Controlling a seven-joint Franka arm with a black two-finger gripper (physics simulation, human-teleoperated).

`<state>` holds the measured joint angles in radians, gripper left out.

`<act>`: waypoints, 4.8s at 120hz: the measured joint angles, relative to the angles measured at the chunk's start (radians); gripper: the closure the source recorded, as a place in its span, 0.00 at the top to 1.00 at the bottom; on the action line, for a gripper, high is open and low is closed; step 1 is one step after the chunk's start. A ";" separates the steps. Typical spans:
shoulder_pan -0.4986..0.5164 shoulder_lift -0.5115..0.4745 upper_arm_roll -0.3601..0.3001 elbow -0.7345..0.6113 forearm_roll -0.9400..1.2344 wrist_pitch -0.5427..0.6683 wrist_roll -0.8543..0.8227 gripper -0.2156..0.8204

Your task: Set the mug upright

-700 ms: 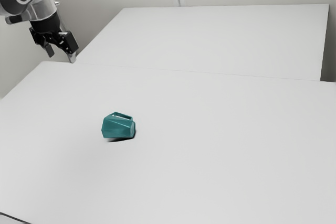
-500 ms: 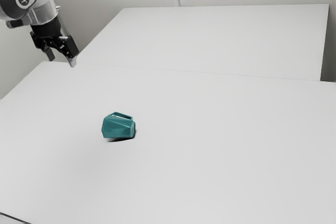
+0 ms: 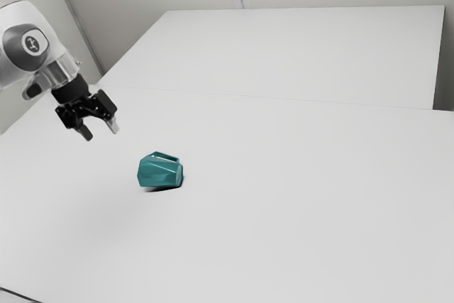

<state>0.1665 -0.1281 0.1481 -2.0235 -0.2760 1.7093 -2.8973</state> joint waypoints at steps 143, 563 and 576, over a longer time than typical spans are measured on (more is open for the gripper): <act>0.101 0.372 0.001 -0.029 -0.531 0.297 0.000 0.79; -0.094 -0.011 -0.277 -0.331 0.372 0.663 0.000 0.69; -0.107 -0.027 -0.278 -0.308 0.371 0.646 0.000 0.73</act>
<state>0.0595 -0.1548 -0.1302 -2.3316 0.0954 2.3554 -2.8973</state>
